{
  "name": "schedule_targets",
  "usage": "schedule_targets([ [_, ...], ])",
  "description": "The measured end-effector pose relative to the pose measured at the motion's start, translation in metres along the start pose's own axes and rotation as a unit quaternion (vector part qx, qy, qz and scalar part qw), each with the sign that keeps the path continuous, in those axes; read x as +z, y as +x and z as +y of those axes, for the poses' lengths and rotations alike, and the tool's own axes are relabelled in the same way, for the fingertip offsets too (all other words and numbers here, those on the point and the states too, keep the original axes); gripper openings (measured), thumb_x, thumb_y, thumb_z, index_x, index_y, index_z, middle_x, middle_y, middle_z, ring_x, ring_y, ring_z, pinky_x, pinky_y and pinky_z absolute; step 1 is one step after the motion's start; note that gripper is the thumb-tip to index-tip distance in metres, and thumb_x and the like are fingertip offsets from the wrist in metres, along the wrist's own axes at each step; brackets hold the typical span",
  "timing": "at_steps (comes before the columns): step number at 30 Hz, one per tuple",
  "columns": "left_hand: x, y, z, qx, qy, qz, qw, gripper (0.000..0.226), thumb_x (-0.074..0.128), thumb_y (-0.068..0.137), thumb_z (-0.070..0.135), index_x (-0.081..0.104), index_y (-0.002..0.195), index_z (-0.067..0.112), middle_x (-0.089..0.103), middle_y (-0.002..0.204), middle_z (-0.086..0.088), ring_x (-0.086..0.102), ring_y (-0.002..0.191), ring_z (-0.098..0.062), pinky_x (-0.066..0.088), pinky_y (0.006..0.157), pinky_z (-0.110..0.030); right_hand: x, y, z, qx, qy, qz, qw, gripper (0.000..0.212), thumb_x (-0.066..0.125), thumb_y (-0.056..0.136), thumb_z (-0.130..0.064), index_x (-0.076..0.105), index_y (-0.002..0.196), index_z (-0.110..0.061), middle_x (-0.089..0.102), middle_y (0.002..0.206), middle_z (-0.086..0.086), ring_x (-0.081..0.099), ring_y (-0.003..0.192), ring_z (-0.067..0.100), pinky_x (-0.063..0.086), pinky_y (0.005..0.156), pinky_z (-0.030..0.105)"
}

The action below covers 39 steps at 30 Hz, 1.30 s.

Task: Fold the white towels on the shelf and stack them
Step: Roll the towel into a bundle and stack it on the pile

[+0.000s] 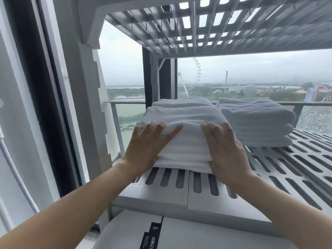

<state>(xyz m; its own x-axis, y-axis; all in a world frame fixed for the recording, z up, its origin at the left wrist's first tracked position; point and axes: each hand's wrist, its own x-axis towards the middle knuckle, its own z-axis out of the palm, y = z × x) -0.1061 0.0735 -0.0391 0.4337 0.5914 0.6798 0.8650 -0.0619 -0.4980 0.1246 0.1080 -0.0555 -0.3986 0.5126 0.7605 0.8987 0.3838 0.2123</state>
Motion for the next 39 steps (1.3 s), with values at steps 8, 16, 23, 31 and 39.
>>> schedule_targets([
  [8,-0.001,-0.003,0.02,-0.04,0.009,0.037,0.998,0.108,0.066,0.045,0.008,0.028,0.145,0.023,0.039,0.135,-0.012,0.041,0.12,-0.031,0.031,0.092,-0.046,0.002,-0.004,0.0,-0.006,-0.058,0.021,0.998,0.11,0.079,0.042,-0.003,0.03,0.14,-0.006,0.033,0.141,0.008,0.03,0.131,0.033,0.017,0.101,0.066],
  [16,0.0,0.008,0.019,-0.051,0.001,0.031,0.998,0.088,0.07,0.052,-0.001,0.038,0.135,0.001,0.054,0.121,-0.016,0.056,0.104,-0.034,0.046,0.081,-0.039,0.005,0.008,0.004,-0.055,-0.044,0.054,0.996,0.077,0.021,0.065,0.0,0.033,0.141,-0.002,0.052,0.131,0.014,0.053,0.114,0.032,0.03,0.091,0.043],
  [23,-0.004,0.014,0.008,-0.05,-0.011,0.005,0.999,0.082,0.067,0.049,-0.005,0.04,0.125,0.011,0.058,0.114,-0.012,0.056,0.094,-0.033,0.048,0.073,-0.04,-0.003,0.022,0.007,-0.056,-0.051,0.058,0.995,0.079,0.057,0.04,-0.001,0.052,0.118,-0.007,0.058,0.114,0.008,0.059,0.097,0.027,0.027,0.073,0.037],
  [31,-0.01,0.021,-0.008,-0.039,0.005,0.032,0.999,0.076,0.06,0.053,-0.006,0.042,0.125,0.01,0.059,0.116,-0.012,0.054,0.097,-0.032,0.047,0.074,-0.039,-0.011,0.037,0.005,-0.062,-0.033,0.075,0.995,0.075,0.057,0.04,-0.002,0.052,0.115,-0.008,0.058,0.114,0.006,0.059,0.098,0.027,0.025,0.07,0.035],
  [39,0.014,0.0,-0.004,-0.022,-0.013,0.033,0.999,0.057,0.044,0.072,0.003,0.04,0.128,0.009,0.061,0.115,-0.013,0.058,0.095,-0.031,0.046,0.074,-0.038,0.02,0.025,-0.001,-0.082,-0.004,0.1,0.992,0.064,0.041,0.055,-0.006,0.052,0.118,-0.011,0.059,0.117,0.006,0.052,0.105,0.025,0.028,0.076,0.036],
])
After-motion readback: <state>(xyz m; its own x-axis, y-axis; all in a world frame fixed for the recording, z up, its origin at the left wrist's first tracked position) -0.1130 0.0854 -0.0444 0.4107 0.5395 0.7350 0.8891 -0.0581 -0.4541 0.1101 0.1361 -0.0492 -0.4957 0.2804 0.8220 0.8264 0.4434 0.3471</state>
